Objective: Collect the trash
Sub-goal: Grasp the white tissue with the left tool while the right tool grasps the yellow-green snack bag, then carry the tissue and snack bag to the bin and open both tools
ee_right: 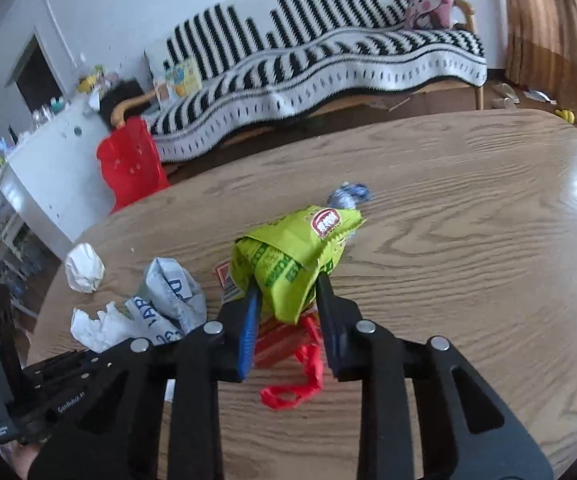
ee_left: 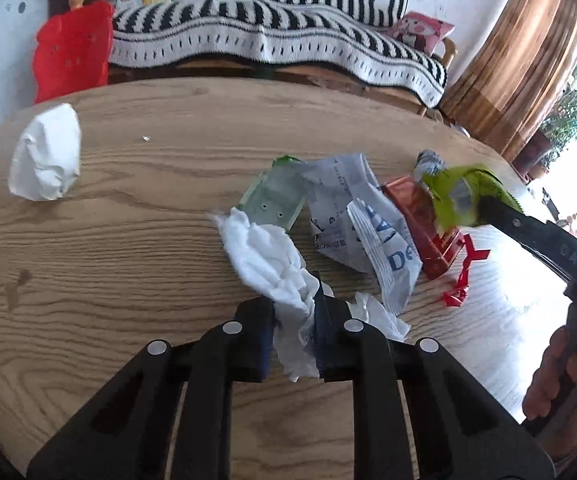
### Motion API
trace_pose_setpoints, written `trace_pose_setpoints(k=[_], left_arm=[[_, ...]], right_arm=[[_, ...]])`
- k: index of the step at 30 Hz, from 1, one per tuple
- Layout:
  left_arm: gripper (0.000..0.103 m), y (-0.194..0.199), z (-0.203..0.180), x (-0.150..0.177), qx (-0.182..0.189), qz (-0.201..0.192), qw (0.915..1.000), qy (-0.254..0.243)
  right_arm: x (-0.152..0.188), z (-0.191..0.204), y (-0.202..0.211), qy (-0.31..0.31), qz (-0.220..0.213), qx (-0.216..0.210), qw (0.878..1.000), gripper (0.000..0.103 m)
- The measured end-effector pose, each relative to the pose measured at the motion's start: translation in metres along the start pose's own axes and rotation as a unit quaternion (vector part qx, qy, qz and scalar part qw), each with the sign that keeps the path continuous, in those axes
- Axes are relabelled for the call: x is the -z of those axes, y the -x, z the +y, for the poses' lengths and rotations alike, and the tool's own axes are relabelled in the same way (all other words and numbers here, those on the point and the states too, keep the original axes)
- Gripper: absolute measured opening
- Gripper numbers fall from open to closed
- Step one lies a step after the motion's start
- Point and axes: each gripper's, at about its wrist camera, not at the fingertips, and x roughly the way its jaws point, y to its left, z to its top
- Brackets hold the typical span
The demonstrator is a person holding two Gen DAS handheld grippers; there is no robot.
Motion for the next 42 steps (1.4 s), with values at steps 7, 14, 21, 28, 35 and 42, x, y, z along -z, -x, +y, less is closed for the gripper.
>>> trace_pose_setpoints(k=[7, 14, 21, 28, 35, 42], left_arm=[[0.016, 0.023, -0.010, 0.003, -0.042, -0.044, 0.9977, -0.030], [0.016, 0.023, -0.004, 0.001, -0.045, -0.042, 0.9978, -0.022], [0.016, 0.022, -0.004, 0.002, -0.050, -0.039, 0.9977, -0.026], [0.016, 0.019, -0.013, 0.004, -0.045, -0.034, 0.9979, -0.034], [0.016, 0.019, -0.017, 0.007, -0.044, -0.030, 0.9979, -0.037], [0.016, 0.020, -0.016, 0.005, -0.038, -0.032, 0.9983, -0.031]], right_arm=[[0.005, -0.023, 0.041, -0.031, -0.055, 0.000, 0.998, 0.027], [0.007, -0.033, 0.040, -0.042, -0.053, 0.006, 0.998, 0.027], [0.004, -0.026, 0.039, -0.020, -0.056, 0.004, 0.998, 0.027], [0.003, -0.034, 0.038, -0.035, -0.048, -0.013, 0.998, 0.027], [0.003, -0.040, 0.037, -0.053, -0.047, -0.014, 0.997, 0.027], [0.004, -0.044, 0.033, -0.072, -0.038, -0.027, 0.996, 0.027]])
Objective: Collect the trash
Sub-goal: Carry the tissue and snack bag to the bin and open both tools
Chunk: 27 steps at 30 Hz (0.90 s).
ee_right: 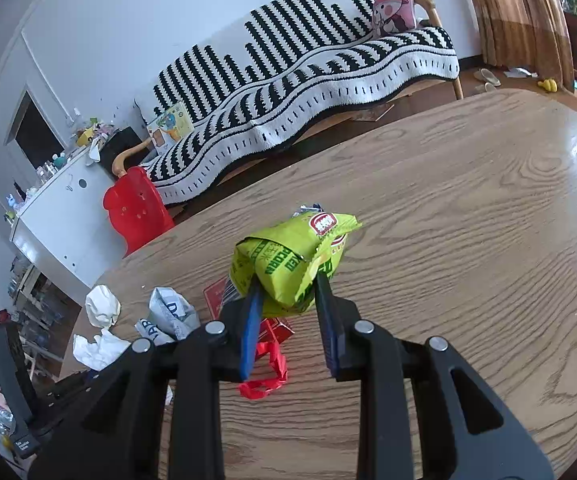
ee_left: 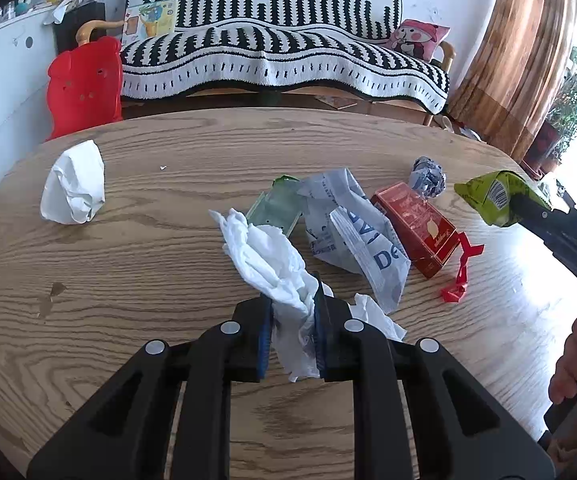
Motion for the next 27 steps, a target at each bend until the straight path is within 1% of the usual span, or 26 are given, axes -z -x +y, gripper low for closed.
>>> trace_pose_setpoints(k=[2, 6, 9, 12, 14, 16, 18, 19, 21, 22, 23, 24, 25, 27], left_arm=[[0.016, 0.002, -0.003, -0.002, 0.005, -0.001, 1.0000, 0.001], [0.016, 0.016, -0.031, -0.010, 0.032, -0.022, 0.9992, -0.013], [0.016, 0.020, -0.054, -0.013, 0.051, -0.028, 0.9980, -0.023], [0.016, 0.025, -0.085, -0.011, 0.074, -0.029, 0.9960, -0.040], [0.016, 0.030, -0.105, -0.009, 0.090, -0.031, 0.9939, -0.055], [0.016, 0.037, -0.133, -0.005, 0.116, -0.032, 0.9896, -0.079], [0.016, 0.044, -0.165, 0.004, 0.145, -0.030, 0.9833, -0.106], [0.016, 0.048, -0.189, 0.010, 0.164, -0.025, 0.9781, -0.125], [0.016, 0.053, -0.225, 0.022, 0.191, -0.016, 0.9687, -0.157], [0.016, 0.057, -0.251, 0.031, 0.214, -0.006, 0.9601, -0.180], [0.016, 0.060, -0.276, 0.041, 0.236, 0.009, 0.9500, -0.204], [0.016, 0.061, -0.290, 0.048, 0.248, 0.019, 0.9434, -0.219], [0.016, 0.061, -0.316, 0.062, 0.270, 0.042, 0.9286, -0.251], [0.016, 0.058, -0.349, 0.086, 0.302, 0.086, 0.9038, -0.291]], right_arm=[[-0.001, -0.004, -0.002, -0.013, 0.004, -0.004, 1.000, 0.027], [-0.002, -0.008, -0.003, -0.043, 0.010, -0.015, 0.999, 0.027], [-0.002, -0.010, 0.013, -0.045, -0.006, -0.024, 0.999, 0.027], [0.003, -0.026, 0.048, -0.057, -0.031, -0.022, 0.998, 0.027], [0.012, -0.048, 0.077, -0.074, -0.039, -0.019, 0.996, 0.027], [0.024, -0.069, 0.110, -0.074, -0.049, 0.005, 0.996, 0.027], [0.041, -0.095, 0.151, -0.062, -0.061, 0.056, 0.995, 0.027], [0.050, -0.113, 0.176, -0.064, -0.064, 0.083, 0.992, 0.027], [0.061, -0.138, 0.210, -0.077, -0.062, 0.109, 0.989, 0.027], [0.067, -0.156, 0.234, -0.086, -0.058, 0.126, 0.987, 0.027], [0.071, -0.166, 0.249, -0.089, -0.055, 0.136, 0.985, 0.027], [0.076, -0.176, 0.265, -0.093, -0.055, 0.148, 0.983, 0.027], [0.080, -0.186, 0.280, -0.098, -0.056, 0.158, 0.981, 0.027], [0.093, -0.209, 0.306, -0.114, -0.054, 0.174, 0.977, 0.027]])
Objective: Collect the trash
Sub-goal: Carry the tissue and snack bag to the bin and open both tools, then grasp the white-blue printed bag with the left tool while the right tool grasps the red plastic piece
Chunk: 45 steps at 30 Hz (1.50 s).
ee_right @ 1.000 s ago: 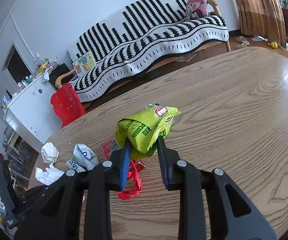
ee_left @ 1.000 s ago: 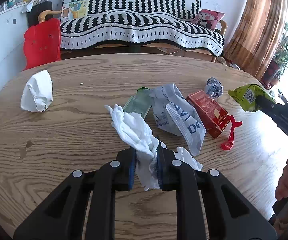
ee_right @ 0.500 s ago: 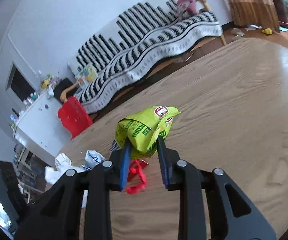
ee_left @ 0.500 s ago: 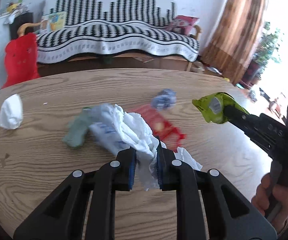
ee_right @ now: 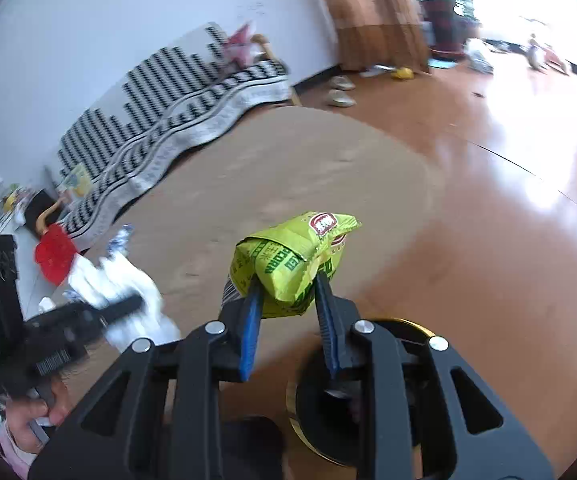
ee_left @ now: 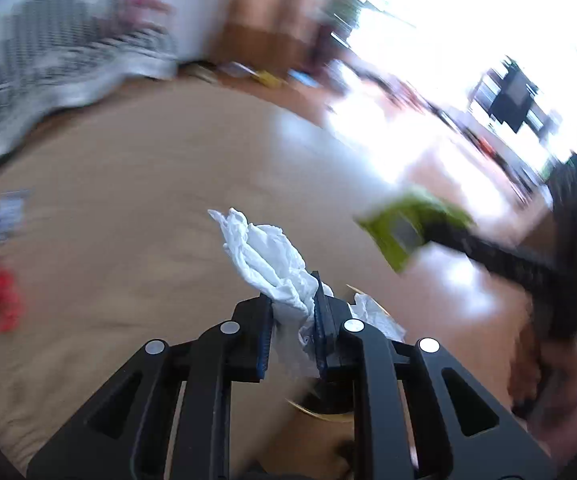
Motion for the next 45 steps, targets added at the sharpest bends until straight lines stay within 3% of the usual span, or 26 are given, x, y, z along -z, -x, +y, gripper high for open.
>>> trace_pose_setpoints(k=[2, 4, 6, 8, 10, 18, 19, 20, 21, 22, 23, 24, 29, 32, 33, 36, 38, 40, 42, 45], left_arm=[[0.016, -0.032, -0.029, 0.004, 0.025, 0.050, 0.9982, -0.023], [0.016, -0.066, -0.051, 0.012, 0.020, 0.100, 0.9936, -0.047], [0.016, -0.094, -0.064, 0.017, 0.015, 0.142, 0.9882, -0.056], [0.016, -0.102, -0.069, 0.016, 0.030, 0.145, 0.9879, -0.048], [0.016, -0.113, -0.075, 0.017, 0.021, 0.156, 0.9860, -0.055], [0.016, -0.134, -0.087, 0.019, 0.018, 0.177, 0.9822, -0.060], [0.017, -0.135, -0.090, 0.018, 0.015, 0.174, 0.9825, -0.064], [0.024, -0.140, -0.093, 0.015, 0.012, 0.172, 0.9828, -0.067], [0.034, -0.136, -0.091, 0.018, 0.011, 0.171, 0.9828, -0.068], [0.065, -0.135, -0.091, 0.018, 0.013, 0.168, 0.9833, -0.069], [0.088, -0.132, -0.092, 0.016, 0.013, 0.162, 0.9843, -0.070], [0.089, -0.126, -0.093, 0.015, 0.017, 0.145, 0.9867, -0.072], [0.094, -0.084, -0.078, 0.003, 0.035, 0.064, 0.9959, -0.054], [0.097, -0.051, -0.055, -0.005, -0.006, 0.000, 0.9993, -0.037], [0.097, -0.032, -0.039, -0.008, -0.039, -0.030, 0.9986, -0.020], [0.097, 0.012, 0.014, -0.002, -0.105, -0.082, 0.9903, 0.039], [0.097, 0.039, 0.052, 0.008, -0.137, -0.094, 0.9826, 0.083], [0.097, 0.065, 0.100, 0.026, -0.184, -0.095, 0.9681, 0.141], [0.097, 0.092, 0.151, 0.047, -0.240, -0.091, 0.9432, 0.211], [0.097, 0.124, 0.208, 0.074, -0.275, -0.088, 0.9194, 0.267]], right_arm=[[0.013, -0.026, -0.002, -0.014, 0.025, 0.014, 0.999, 0.027], [0.032, -0.047, -0.017, -0.025, 0.068, 0.035, 0.997, 0.027], [0.051, -0.074, -0.037, -0.070, 0.110, 0.029, 0.991, 0.027], [0.065, -0.091, -0.049, -0.105, 0.134, 0.016, 0.985, 0.027], [0.075, -0.102, -0.056, -0.112, 0.149, 0.015, 0.982, 0.027], [0.079, -0.113, -0.066, -0.122, 0.160, 0.011, 0.979, 0.027], [0.079, -0.113, -0.066, -0.125, 0.161, 0.003, 0.979, 0.028], [0.074, -0.111, -0.067, -0.134, 0.161, -0.008, 0.978, 0.030], [0.071, -0.109, -0.066, -0.138, 0.159, -0.011, 0.978, 0.045], [0.068, -0.109, -0.063, -0.136, 0.155, -0.003, 0.978, 0.078], [0.063, -0.109, -0.060, -0.134, 0.147, 0.003, 0.980, 0.091], [0.060, -0.110, -0.053, -0.132, 0.129, 0.009, 0.983, 0.097], [0.040, -0.101, -0.028, -0.116, 0.064, 0.057, 0.990, 0.097], [0.030, -0.075, -0.019, -0.062, 0.019, 0.132, 0.989, 0.097], [0.028, -0.068, -0.019, -0.045, 0.009, 0.148, 0.988, 0.097], [0.021, -0.033, -0.030, 0.018, -0.005, 0.165, 0.986, 0.097], [0.014, -0.014, -0.038, 0.044, -0.011, 0.149, 0.988, 0.097], [0.004, 0.018, -0.047, 0.064, -0.028, 0.122, 0.990, 0.097], [-0.006, 0.058, -0.053, 0.086, -0.042, 0.083, 0.992, 0.097], [-0.019, 0.120, -0.073, 0.128, -0.033, 0.027, 0.991, 0.097]])
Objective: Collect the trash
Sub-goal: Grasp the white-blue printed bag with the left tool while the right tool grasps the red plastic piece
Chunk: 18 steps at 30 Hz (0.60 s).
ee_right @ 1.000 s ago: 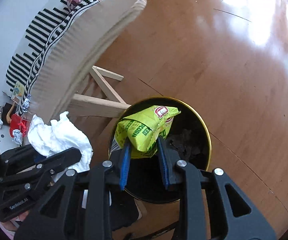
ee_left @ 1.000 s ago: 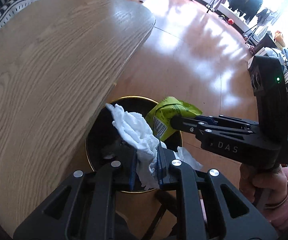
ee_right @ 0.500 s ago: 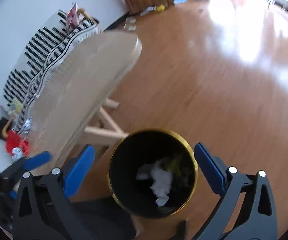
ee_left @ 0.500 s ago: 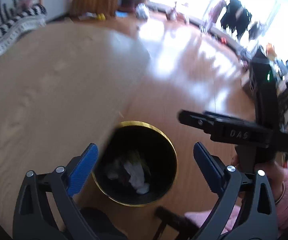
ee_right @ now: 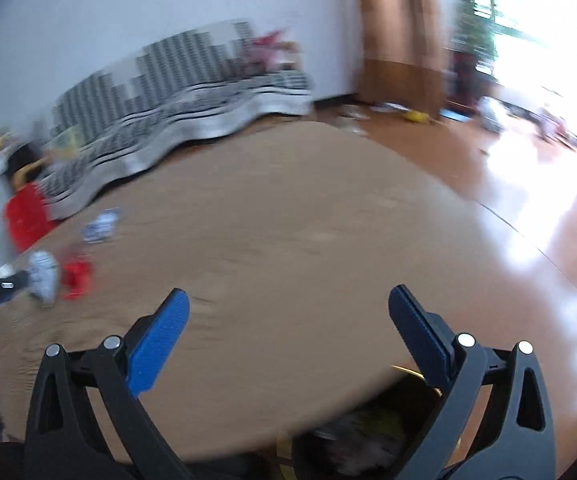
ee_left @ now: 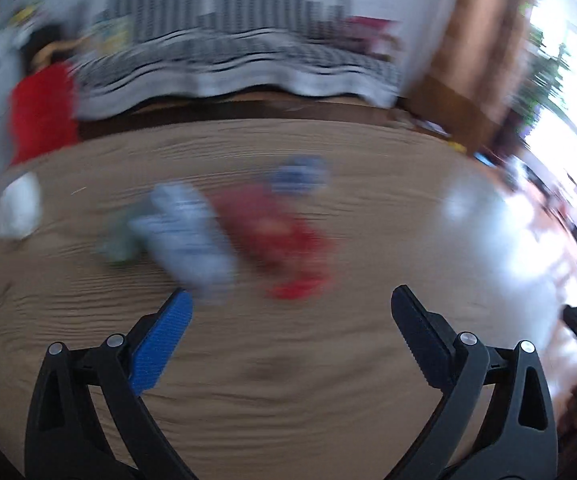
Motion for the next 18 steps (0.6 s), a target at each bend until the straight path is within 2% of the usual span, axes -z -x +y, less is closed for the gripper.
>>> trace_pose_setpoints(k=[1, 3, 4, 5, 6, 7, 9, 12, 17, 18], left_arm=[[0.097, -0.004, 0.028, 0.001, -0.022, 0.003, 0.9996, 0.014], [0.097, -0.013, 0.079, 0.002, -0.061, 0.001, 0.9971, 0.046], [0.097, -0.015, 0.101, 0.004, -0.073, 0.013, 0.9952, 0.064], [0.097, -0.017, 0.116, 0.003, -0.070, 0.028, 0.9936, 0.084], [0.097, -0.020, 0.132, 0.004, -0.049, 0.030, 0.9928, 0.106], [0.097, -0.022, 0.137, 0.003, -0.043, 0.028, 0.9924, 0.112], [0.097, -0.025, 0.140, 0.002, -0.052, 0.034, 0.9928, 0.103], [0.097, -0.026, 0.118, 0.000, -0.043, 0.029, 0.9979, 0.038], [0.097, -0.033, 0.068, -0.001, -0.021, 0.014, 0.9984, -0.050], [0.097, -0.037, 0.062, -0.003, -0.026, 0.012, 0.9980, -0.057]], right_arm=[[-0.008, 0.030, -0.010, 0.025, 0.008, -0.026, 0.999, 0.097], [-0.017, 0.068, -0.024, 0.057, 0.020, -0.052, 0.997, 0.097], [-0.018, 0.094, -0.034, 0.081, 0.027, -0.066, 0.994, 0.097], [-0.019, 0.112, -0.044, 0.099, 0.031, -0.075, 0.992, 0.097], [-0.018, 0.129, -0.053, 0.118, 0.036, -0.081, 0.989, 0.097], [-0.016, 0.152, -0.066, 0.143, 0.043, -0.086, 0.985, 0.097], [-0.011, 0.185, -0.082, 0.170, 0.056, -0.092, 0.980, 0.097], [-0.009, 0.231, -0.114, 0.190, 0.083, -0.101, 0.973, 0.097], [-0.009, 0.266, -0.133, 0.205, 0.090, -0.099, 0.969, 0.096], [-0.010, 0.268, -0.136, 0.212, 0.090, -0.090, 0.969, 0.090]])
